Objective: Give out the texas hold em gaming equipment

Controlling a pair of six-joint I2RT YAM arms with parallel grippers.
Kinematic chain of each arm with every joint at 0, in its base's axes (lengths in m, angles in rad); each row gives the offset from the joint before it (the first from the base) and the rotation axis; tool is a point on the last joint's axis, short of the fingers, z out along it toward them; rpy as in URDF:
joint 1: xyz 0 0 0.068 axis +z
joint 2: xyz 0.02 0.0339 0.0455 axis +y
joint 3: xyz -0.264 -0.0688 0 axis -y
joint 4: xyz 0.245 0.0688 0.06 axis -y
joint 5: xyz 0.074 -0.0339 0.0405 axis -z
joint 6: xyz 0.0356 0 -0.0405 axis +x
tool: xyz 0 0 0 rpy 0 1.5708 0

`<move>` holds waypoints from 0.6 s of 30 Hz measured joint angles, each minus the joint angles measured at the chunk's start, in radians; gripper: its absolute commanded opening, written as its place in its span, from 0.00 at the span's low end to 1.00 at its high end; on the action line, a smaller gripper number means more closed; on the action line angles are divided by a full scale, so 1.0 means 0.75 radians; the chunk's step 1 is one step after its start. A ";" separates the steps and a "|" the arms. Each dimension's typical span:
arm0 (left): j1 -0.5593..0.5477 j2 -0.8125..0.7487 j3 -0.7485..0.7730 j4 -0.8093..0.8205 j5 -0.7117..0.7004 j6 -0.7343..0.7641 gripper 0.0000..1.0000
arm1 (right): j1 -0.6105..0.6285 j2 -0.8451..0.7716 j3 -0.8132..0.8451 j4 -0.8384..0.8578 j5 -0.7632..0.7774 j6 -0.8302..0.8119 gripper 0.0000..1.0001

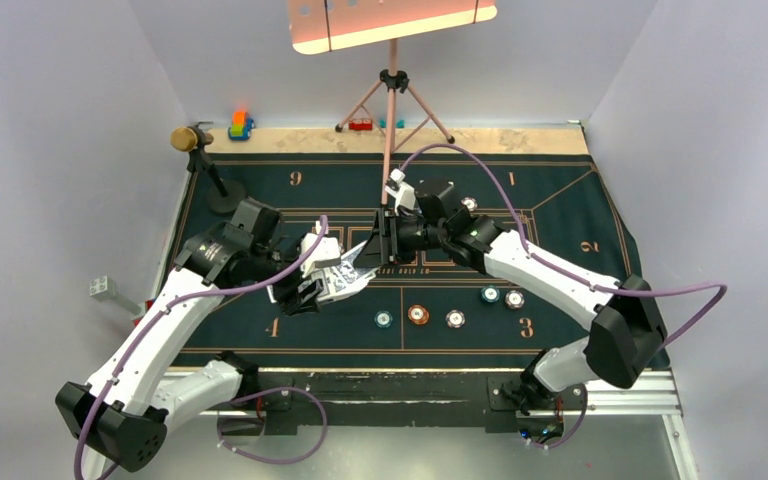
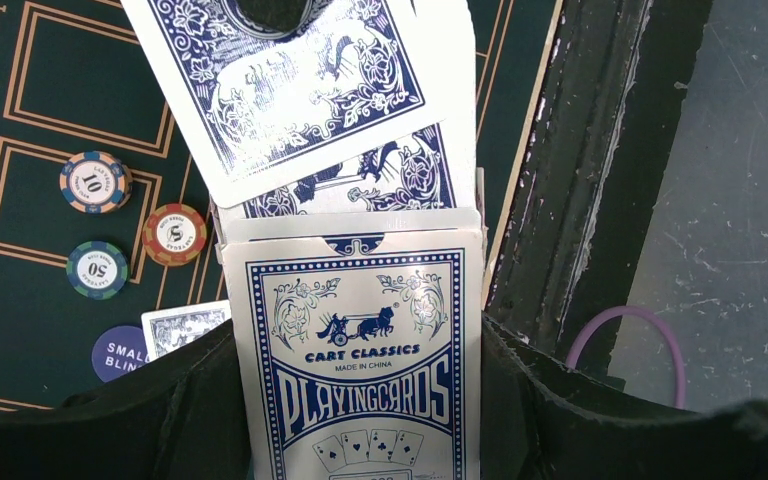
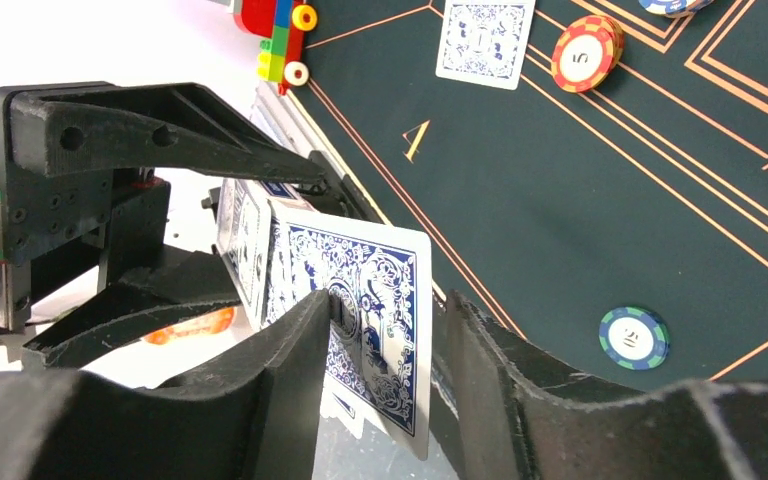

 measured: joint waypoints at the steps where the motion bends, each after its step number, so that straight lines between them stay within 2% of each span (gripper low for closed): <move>1: 0.000 0.000 0.000 -0.002 -0.001 0.000 0.00 | 0.000 -0.003 0.008 -0.014 0.010 -0.005 0.45; 11: 0.000 -0.001 0.000 -0.003 0.005 0.000 0.00 | -0.008 -0.061 0.041 -0.092 0.086 -0.052 0.41; 18: -0.001 -0.001 0.000 -0.004 0.005 0.000 0.00 | -0.011 -0.085 0.080 -0.145 0.149 -0.095 0.20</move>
